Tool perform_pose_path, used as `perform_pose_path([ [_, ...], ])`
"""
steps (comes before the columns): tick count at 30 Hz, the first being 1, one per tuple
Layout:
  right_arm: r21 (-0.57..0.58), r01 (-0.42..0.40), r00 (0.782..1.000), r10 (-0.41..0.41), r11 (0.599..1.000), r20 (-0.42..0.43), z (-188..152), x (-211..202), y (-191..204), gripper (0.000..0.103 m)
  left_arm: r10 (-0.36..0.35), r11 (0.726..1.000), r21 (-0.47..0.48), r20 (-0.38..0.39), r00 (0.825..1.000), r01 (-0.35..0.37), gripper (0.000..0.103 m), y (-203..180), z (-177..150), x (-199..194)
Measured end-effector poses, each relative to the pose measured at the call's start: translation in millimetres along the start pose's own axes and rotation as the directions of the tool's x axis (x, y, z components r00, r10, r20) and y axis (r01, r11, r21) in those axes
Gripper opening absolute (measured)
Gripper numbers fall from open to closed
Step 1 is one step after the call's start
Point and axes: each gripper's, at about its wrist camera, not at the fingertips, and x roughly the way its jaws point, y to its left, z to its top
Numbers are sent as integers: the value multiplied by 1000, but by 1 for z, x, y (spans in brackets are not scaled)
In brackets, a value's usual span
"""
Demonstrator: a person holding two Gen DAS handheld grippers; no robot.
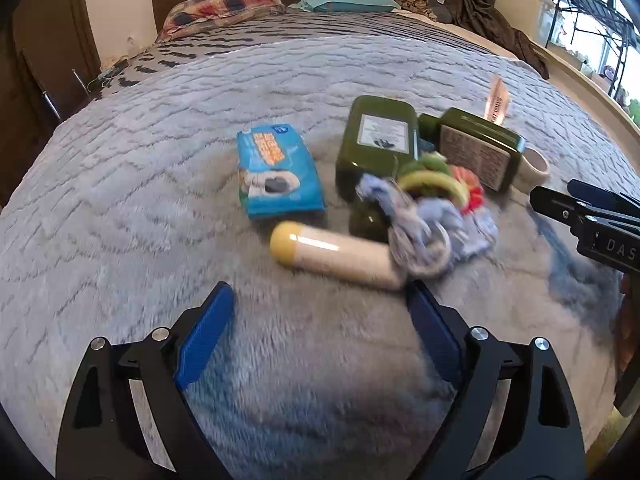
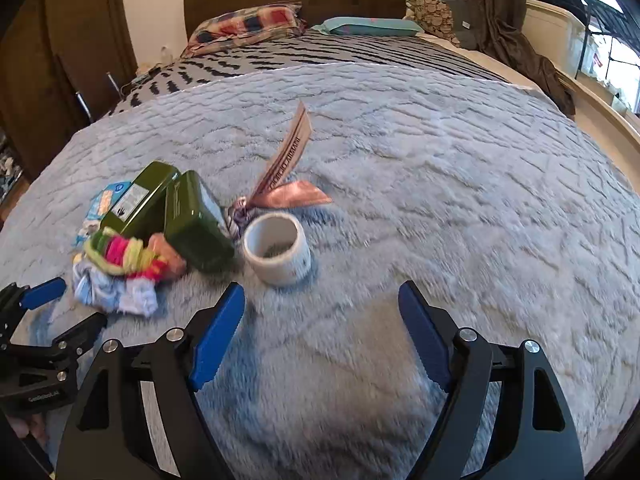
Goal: Collect trash
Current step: 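Grasp the yellow-capped cream tube with the left tool while the right tool grasps the white tape roll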
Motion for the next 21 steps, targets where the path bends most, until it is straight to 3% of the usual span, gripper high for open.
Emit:
perform_pose_path([
  [5, -33, 9, 1000, -9, 999, -10, 11, 12, 12, 72, -2, 1000, 5, 0, 1000, 2, 84, -1, 11, 8],
  [8, -36, 20, 1000, -21, 999, -18, 14, 18, 14, 59, -6, 1000, 3, -1, 1000, 6, 83, -1, 14, 11],
  [10, -30, 15, 1000, -15, 999, -15, 13, 17, 12, 42, -16, 1000, 7, 5, 1000, 16, 76, -2, 14, 10],
  [12, -25, 5, 1000, -6, 1000, -11, 11, 14, 11, 34, -16, 1000, 13, 13, 1000, 16, 68, -3, 13, 8],
  [21, -26, -9, 1000, 9, 1000, 23, -11, -17, 7, 33, -20, 1000, 13, 26, 999, 19, 64, -10, -6, -14],
])
